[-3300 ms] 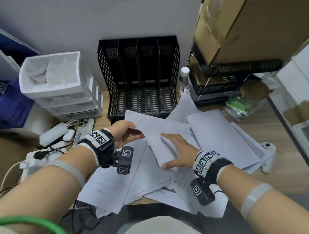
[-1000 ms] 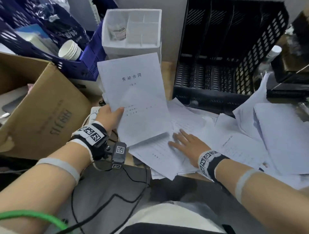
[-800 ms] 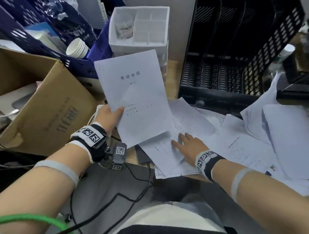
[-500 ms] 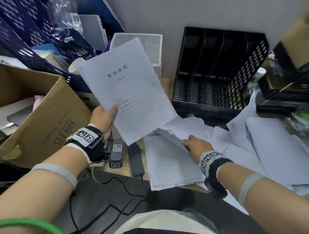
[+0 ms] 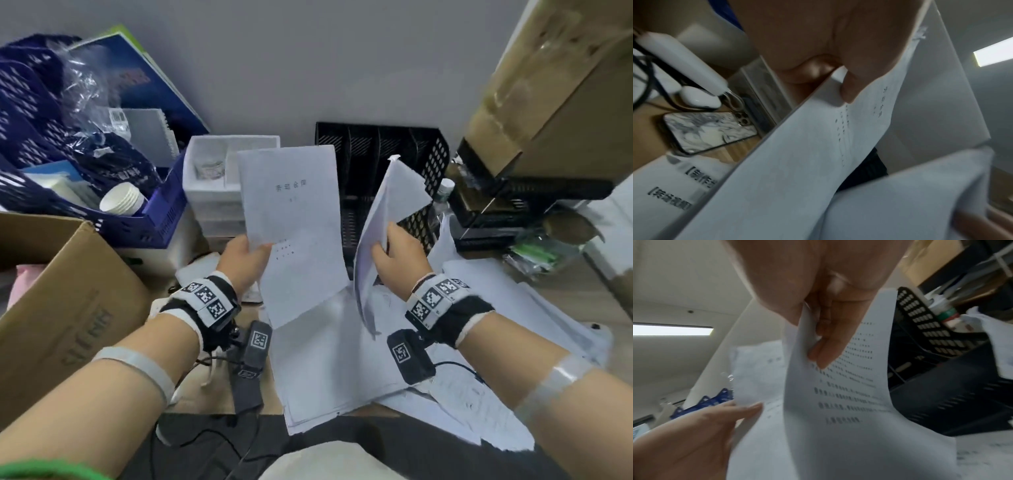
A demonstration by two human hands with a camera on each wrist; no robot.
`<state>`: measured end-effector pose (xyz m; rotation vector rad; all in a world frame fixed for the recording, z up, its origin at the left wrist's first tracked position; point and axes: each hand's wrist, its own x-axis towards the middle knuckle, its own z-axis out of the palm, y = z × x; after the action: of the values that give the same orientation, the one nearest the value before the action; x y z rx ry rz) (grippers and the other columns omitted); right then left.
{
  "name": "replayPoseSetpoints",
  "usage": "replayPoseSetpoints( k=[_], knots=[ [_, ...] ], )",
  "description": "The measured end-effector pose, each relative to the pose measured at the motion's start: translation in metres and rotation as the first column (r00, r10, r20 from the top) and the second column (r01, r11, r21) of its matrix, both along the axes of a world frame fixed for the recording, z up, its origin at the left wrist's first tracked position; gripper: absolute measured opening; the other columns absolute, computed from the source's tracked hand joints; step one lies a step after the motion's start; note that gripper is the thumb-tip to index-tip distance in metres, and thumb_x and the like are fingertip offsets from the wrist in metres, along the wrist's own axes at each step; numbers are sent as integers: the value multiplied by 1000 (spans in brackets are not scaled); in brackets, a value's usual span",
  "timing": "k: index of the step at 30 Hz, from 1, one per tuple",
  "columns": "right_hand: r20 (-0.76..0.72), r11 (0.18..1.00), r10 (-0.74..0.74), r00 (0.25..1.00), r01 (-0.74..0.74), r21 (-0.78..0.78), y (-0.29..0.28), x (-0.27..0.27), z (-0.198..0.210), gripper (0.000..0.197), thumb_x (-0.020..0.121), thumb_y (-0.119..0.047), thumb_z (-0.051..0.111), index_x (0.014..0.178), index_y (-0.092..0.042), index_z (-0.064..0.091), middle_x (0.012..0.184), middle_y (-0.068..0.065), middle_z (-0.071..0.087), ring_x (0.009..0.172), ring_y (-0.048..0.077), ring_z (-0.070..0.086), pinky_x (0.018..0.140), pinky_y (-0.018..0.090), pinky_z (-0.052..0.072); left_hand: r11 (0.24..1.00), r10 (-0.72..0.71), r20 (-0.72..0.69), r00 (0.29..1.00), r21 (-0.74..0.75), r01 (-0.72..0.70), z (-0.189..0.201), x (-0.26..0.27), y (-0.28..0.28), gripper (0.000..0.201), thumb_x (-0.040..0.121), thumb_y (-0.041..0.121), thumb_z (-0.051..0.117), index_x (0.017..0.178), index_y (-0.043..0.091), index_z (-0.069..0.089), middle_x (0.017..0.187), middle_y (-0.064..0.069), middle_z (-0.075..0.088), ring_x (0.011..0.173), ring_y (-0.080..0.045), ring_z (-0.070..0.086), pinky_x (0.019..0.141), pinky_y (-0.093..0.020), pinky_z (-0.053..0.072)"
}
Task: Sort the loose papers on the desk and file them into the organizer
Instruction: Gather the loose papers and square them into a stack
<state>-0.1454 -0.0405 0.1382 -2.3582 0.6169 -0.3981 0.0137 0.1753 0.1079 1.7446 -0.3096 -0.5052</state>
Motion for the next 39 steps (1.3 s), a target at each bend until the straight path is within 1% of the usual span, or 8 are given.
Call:
replayPoseSetpoints(
  k=[3, 6, 10, 13, 18, 23, 29, 39],
  knots=[
    [-32, 982, 171, 985, -168, 88, 22, 16, 6, 33, 91, -21, 48, 124, -22, 49, 100, 3, 62, 80, 21, 65, 73, 44, 58, 980, -186, -31, 982, -78, 184, 9, -22, -17, 21, 85, 27, 57, 101, 21, 70, 107, -7, 72, 100, -29, 67, 91, -47, 54],
    [-93, 963, 269, 959, -264, 59, 43, 29, 7, 67, 93, -27, 55, 152, -20, 25, 144, 8, 48, 120, 24, 57, 104, 37, 46, 947, -304, -68, 950, -126, 295, 15, -34, -26, 37, 93, 37, 63, 120, 11, 64, 112, -23, 69, 98, -32, 66, 91, -54, 54],
    [-134, 893, 432, 892, -402, 204, 50, 28, 1, 95, 85, -28, 69, 155, -30, 5, 138, 8, 40, 120, 21, 51, 104, 36, 46, 909, -386, 3, 922, -171, 381, 14, -38, -30, 51, 90, 38, 68, 135, 18, 56, 131, -8, 67, 120, -25, 66, 99, -44, 55],
    [-123, 842, 511, 851, -467, 270, 41, 19, -15, 77, 86, -13, 65, 149, -36, 29, 131, 3, 48, 119, 14, 52, 100, 27, 45, 961, -269, 127, 955, -37, 276, -1, -28, -25, 33, 92, 24, 68, 124, 16, 64, 122, -4, 71, 113, -22, 69, 98, -49, 55],
    [-291, 962, 138, 947, -59, 265, -4, -17, -85, 29, 85, -7, 57, 110, -20, 63, 114, 7, 65, 101, 21, 64, 97, 36, 50, 981, -165, 84, 983, 119, 154, -30, -6, -9, 14, 96, 12, 60, 101, 23, 67, 113, -12, 72, 106, -31, 69, 98, -56, 53],
    [-823, 955, -98, 559, 286, 81, -54, -93, -168, 46, 84, -27, 58, 128, -20, 47, 130, 14, 49, 112, 33, 58, 98, 39, 48, 961, -140, 106, 984, 255, 110, -55, 8, 3, 5, 88, 31, 62, 87, 30, 67, 105, -10, 75, 100, -33, 70, 92, -55, 55],
    [-768, 895, -386, 512, 410, -176, -85, -128, -183, 55, 81, -27, 65, 130, -17, 43, 130, 16, 43, 123, 35, 46, 99, 42, 46, 973, -170, -52, 984, 150, 176, -62, -9, -24, 16, 97, 9, 60, 94, 22, 70, 89, 6, 78, 95, -29, 70, 96, -53, 53],
    [-726, 871, -422, 543, 465, -159, -170, -161, -193, 89, 74, -41, 72, 145, -22, 21, 154, 13, 19, 143, 35, 20, 108, 53, 36, 967, -228, -159, 961, 77, 242, -68, -37, -123, 17, 96, 3, 58, 109, 12, 66, 116, -19, 69, 111, -40, 65, 102, -59, 48]
  ],
)
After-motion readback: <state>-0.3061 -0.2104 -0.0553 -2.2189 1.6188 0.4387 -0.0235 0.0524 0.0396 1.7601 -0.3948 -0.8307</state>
